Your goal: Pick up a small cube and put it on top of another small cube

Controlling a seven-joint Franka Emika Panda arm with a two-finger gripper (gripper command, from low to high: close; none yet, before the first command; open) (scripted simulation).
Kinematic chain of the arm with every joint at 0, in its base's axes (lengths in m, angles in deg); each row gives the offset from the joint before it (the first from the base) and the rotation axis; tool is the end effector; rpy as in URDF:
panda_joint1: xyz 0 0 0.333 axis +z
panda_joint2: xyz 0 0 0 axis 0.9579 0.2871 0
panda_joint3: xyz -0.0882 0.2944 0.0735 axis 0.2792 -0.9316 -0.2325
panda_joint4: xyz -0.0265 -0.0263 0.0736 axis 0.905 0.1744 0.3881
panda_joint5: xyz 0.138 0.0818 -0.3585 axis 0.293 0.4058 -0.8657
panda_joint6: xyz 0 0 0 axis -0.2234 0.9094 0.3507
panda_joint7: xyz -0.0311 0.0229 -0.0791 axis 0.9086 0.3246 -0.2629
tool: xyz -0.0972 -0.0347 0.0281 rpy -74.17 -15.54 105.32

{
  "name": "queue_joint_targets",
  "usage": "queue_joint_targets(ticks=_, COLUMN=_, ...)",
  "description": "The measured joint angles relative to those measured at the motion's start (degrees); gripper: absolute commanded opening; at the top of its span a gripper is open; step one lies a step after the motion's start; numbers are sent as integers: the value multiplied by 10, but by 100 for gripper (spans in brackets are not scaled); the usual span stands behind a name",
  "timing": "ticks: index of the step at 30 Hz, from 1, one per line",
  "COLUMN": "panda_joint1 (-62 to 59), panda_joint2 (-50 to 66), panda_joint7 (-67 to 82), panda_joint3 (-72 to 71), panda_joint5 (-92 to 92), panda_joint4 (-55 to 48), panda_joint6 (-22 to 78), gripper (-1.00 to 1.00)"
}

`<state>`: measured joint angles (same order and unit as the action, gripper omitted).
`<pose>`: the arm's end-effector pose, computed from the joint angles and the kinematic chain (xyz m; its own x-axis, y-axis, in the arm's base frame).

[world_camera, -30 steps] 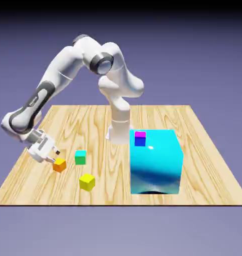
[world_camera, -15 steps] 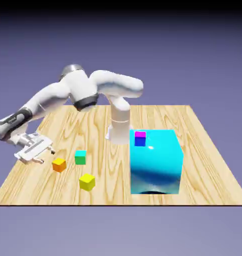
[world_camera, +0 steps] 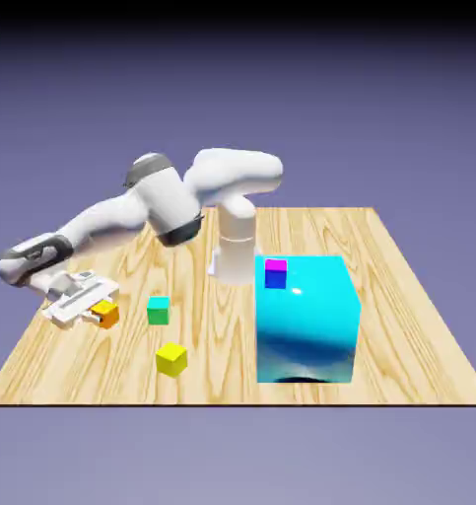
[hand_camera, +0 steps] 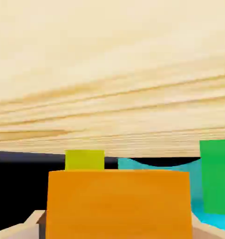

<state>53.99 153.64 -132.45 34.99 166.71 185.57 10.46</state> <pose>0.2552 -0.4199 0.0613 -0.7081 0.2191 -0.6713 -0.5748 0.3734 0.7281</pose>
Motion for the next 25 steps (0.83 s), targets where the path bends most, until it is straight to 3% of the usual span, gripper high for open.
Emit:
queue_joint_targets(ticks=16, panda_joint1=-5, panda_joint2=-189, panda_joint7=-103, panda_joint3=-332, panda_joint5=-345, panda_joint4=-191, panda_joint6=-143, gripper=-100)
queue_joint_targets(ticks=18, panda_joint1=-6, panda_joint2=-192, panda_joint7=-105, panda_joint3=-338, panda_joint5=-351, panda_joint4=-194, panda_joint6=-146, gripper=-100)
queue_joint_targets(ticks=23, panda_joint1=40, panda_joint2=-217, panda_joint7=-74, panda_joint3=-342, panda_joint5=-345, panda_joint4=-90, panda_joint6=-213, gripper=-100)
queue_joint_targets(ticks=24, panda_joint1=40, panda_joint2=-217, panda_joint7=-73, panda_joint3=-342, panda_joint5=-345, panda_joint4=-90, panda_joint6=-213, gripper=100)
queue_joint_targets(ticks=25, panda_joint1=40, panda_joint2=-217, panda_joint7=-73, panda_joint3=-343, panda_joint5=-345, panda_joint4=-90, panda_joint6=-213, gripper=100)
